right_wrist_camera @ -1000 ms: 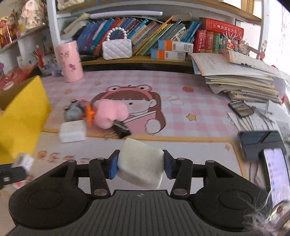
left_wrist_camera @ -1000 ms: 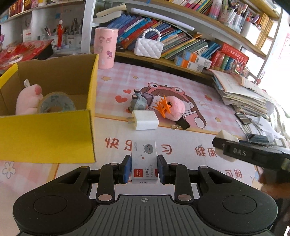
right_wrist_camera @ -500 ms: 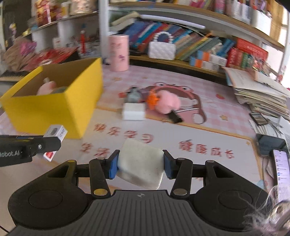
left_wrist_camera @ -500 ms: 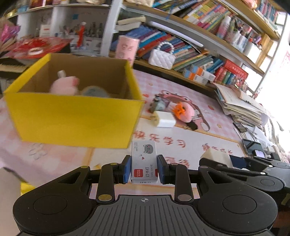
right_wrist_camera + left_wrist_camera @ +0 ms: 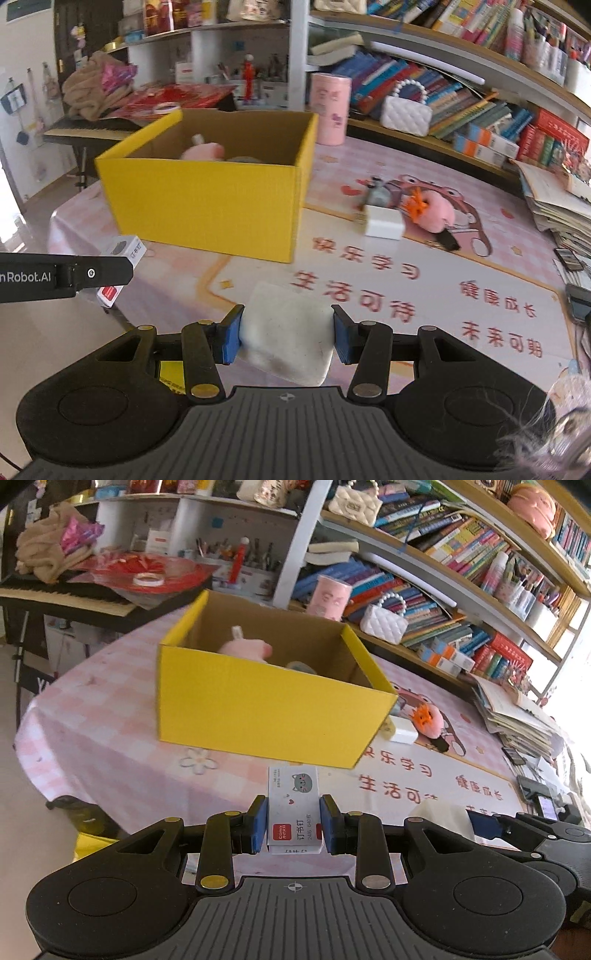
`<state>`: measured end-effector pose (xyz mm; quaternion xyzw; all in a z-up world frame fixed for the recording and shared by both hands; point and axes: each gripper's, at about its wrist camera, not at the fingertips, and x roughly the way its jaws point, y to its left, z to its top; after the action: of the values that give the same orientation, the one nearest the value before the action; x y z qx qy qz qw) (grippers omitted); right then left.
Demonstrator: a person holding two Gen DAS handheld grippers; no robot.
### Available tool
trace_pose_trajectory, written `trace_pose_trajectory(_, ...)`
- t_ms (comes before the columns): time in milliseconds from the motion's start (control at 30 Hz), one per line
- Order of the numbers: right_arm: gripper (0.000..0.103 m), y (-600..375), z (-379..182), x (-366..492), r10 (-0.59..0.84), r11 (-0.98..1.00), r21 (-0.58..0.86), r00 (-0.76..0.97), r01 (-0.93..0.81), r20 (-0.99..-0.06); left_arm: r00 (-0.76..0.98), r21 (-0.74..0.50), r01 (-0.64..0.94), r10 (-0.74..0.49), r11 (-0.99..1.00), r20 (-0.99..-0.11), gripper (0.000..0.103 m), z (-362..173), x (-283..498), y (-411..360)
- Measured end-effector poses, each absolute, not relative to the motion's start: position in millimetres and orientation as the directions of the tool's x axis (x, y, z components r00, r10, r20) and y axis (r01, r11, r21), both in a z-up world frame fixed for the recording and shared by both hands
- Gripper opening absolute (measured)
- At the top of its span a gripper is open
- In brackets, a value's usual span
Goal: Organize objects
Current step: 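Carry the printed box and foam block in both tools over the yellow box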
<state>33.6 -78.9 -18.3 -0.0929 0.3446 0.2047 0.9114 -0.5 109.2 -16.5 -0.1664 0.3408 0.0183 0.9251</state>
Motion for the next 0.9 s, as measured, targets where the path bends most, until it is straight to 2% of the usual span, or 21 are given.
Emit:
trace_pose_trajectory(533, 0.046, -25.6, -16.9, -4.4, 0.351, 0.876, -0.028, 0.677, -0.481, -0.646, 0.789, -0.277, -0.157, -0.049, 0.948, -0.612, 0.028, -8.6, -37.5, 151.7)
trace_pose_trajectory(900, 0.045, -12.3, -3.6, 2.1, 0.357, 0.864, -0.064, 0.698, -0.499, -0.621, 0.832, -0.244, -0.139, -0.02, 0.96, -0.555, 0.028, 9.0, -26.8, 158.8)
